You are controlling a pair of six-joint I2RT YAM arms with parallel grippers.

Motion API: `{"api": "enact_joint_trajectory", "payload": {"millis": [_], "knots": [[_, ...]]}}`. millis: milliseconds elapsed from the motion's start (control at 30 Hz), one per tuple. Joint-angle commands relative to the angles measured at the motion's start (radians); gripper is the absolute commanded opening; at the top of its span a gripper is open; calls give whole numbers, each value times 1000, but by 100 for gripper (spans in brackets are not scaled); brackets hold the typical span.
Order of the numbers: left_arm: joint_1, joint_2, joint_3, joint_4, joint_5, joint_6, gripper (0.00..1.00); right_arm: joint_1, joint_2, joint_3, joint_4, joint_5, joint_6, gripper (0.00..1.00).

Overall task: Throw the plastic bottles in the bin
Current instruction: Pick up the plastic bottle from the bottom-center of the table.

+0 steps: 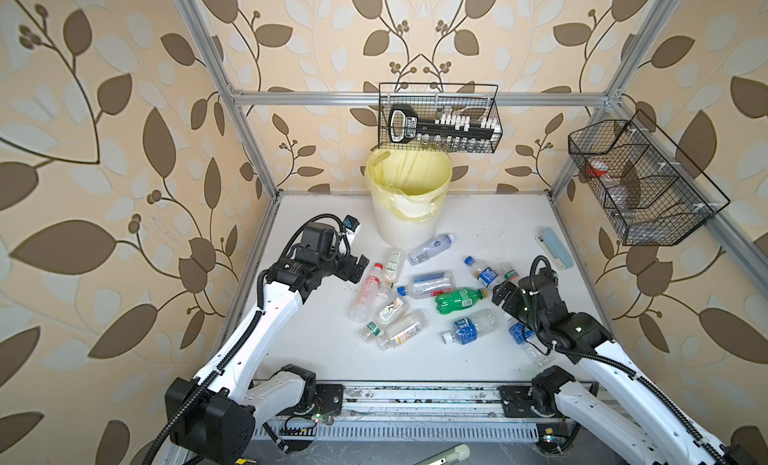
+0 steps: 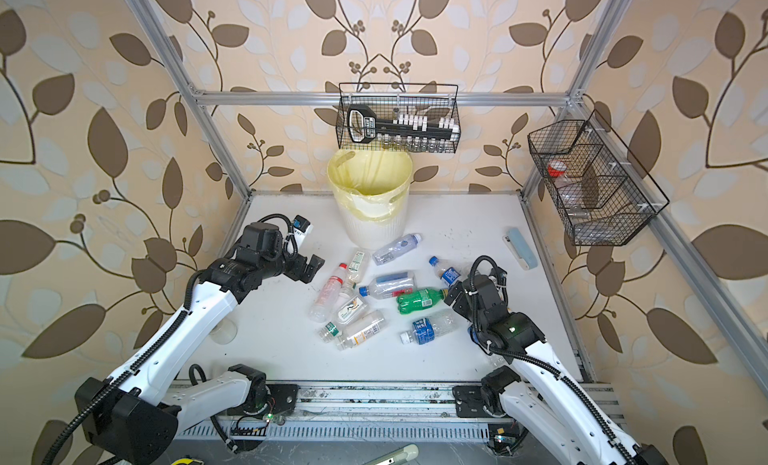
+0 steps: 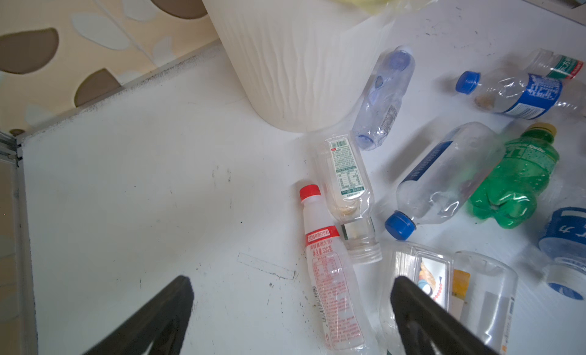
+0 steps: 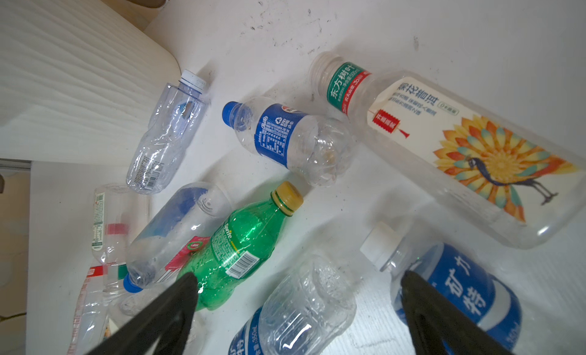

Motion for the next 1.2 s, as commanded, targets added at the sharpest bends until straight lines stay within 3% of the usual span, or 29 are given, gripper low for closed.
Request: {"api": "enact_joint_trajectory", "payload": {"millis": [0, 367, 533, 933, 1167], "knots": [[18, -43, -44, 96, 20, -1, 99, 43, -16, -45, -39, 36, 146, 100], [141, -40, -175, 186, 106, -27, 99, 194, 51, -82, -27, 59, 334, 100], [229, -8, -157, 182, 130, -75, 99, 282, 85, -76, -55, 108, 463, 100], [260, -12, -153, 142, 164, -53, 99, 412, 150, -110, -9, 145, 669, 100], [302, -7, -149, 132, 190, -56, 99, 463, 223, -141, 96, 128, 707, 94]]}}
